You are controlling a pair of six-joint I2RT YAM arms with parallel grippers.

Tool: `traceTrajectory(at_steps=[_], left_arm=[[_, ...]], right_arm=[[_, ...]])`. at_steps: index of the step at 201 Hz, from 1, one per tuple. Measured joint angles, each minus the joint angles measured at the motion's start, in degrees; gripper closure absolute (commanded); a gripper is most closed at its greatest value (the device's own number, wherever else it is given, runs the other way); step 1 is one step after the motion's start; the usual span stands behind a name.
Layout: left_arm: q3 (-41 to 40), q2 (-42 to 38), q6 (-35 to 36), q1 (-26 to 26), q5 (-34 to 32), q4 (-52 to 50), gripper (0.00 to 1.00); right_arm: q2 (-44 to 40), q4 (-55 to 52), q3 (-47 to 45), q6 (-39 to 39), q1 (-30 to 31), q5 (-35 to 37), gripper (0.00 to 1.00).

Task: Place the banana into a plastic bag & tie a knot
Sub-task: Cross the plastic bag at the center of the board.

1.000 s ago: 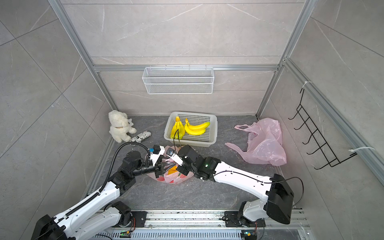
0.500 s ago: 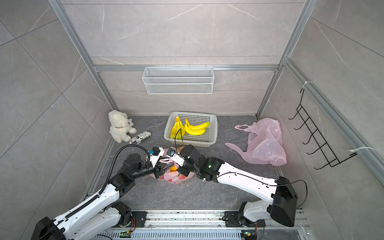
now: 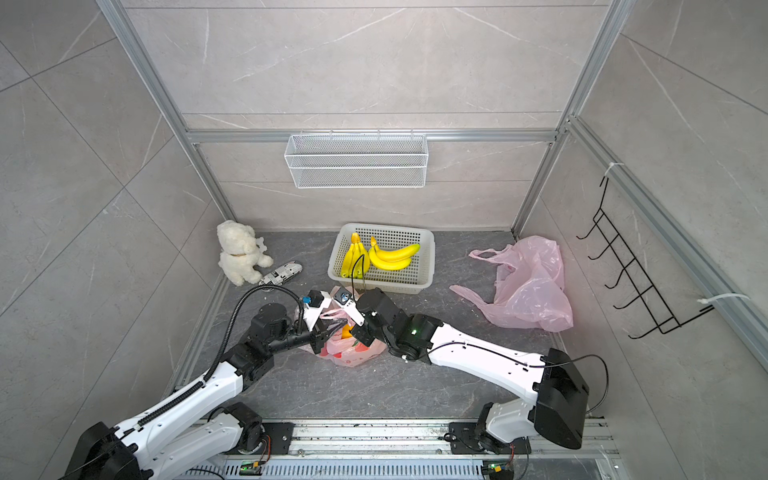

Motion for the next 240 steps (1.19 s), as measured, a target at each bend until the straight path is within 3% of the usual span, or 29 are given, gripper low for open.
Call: traceTrajectory(at_steps=[66, 155, 199, 240], left_arm=[[-0.5, -3.6, -1.7, 0.0, -1.0, 0.6, 1.0], [-0.5, 3.3, -7.5, -1.1, 5.8, 7.9, 1.0], [0.4, 8.0, -10.1, -5.2, 4.9, 12.8, 1.0], [0.4, 11.3, -12.8, -6.2, 2.9, 17.3, 1.0]], right_arm=[[0.0, 3.5, -2.1, -0.1, 0.2, 5.9, 1.0], [1.6, 13.6, -5.2, 3.7, 0.3, 9.9, 1.0], [1.5, 20.5, -9.7, 6.4, 0.2, 10.2, 1.0], [0.7, 28.0, -13.9, 14.1, -2.2, 7.3, 1.0]])
